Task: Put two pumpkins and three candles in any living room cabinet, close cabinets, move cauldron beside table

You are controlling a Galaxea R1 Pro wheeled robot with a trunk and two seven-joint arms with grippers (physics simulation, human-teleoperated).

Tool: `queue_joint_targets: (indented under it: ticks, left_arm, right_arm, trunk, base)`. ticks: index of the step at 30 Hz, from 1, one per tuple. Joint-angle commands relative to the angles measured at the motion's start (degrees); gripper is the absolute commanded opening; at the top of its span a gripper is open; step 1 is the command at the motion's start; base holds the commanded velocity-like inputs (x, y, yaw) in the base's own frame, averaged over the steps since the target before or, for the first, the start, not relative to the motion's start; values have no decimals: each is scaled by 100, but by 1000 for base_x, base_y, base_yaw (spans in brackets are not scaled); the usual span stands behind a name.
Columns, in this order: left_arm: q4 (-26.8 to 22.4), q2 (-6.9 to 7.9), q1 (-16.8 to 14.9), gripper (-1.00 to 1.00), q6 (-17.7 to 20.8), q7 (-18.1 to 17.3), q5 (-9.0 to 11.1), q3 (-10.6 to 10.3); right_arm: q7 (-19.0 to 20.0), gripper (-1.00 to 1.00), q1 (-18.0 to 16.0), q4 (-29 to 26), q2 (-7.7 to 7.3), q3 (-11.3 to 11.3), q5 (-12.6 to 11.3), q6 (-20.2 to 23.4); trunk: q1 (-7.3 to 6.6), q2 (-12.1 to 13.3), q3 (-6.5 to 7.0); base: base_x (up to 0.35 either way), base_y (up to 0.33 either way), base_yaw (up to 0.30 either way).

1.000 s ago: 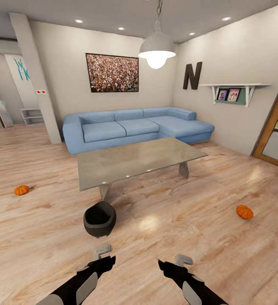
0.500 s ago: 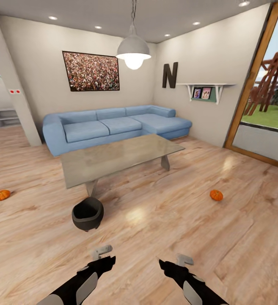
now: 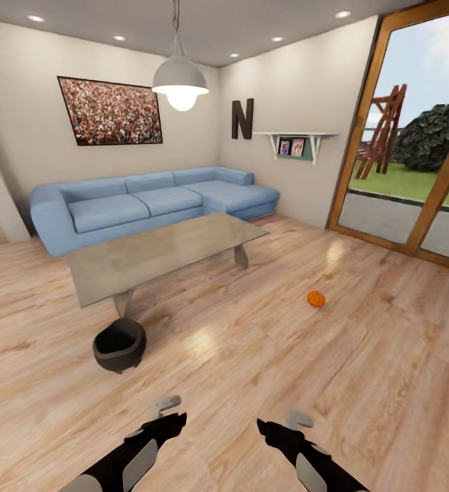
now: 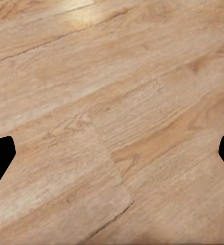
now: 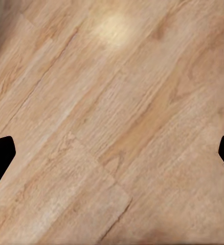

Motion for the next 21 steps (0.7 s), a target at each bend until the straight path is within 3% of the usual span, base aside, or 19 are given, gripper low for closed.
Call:
queue_joint_targets:
  ticks: [1, 9, 21]
  left_arm:
    - [-15, 6, -3, 100, -3, 50, 30, -44]
    - [-15, 26, -3, 100, -22, 53, 24, -42]
    - [-43, 18, -3, 100, 4, 27, 39, -44]
  right_arm:
    - [6, 100, -6, 6, -2, 34, -56, -12]
    - [6, 100, -6, 6, -2, 33, -56, -7]
    - [4, 100, -6, 38, -10, 33, -72, 0]
  trunk:
    - [-1, -3, -10]
    - [-1, -3, -53]
    - [-1, -3, -116]
  base:
    - [-5, 0, -253]
    - [-1, 2, -253]
    - [-32, 103, -253]
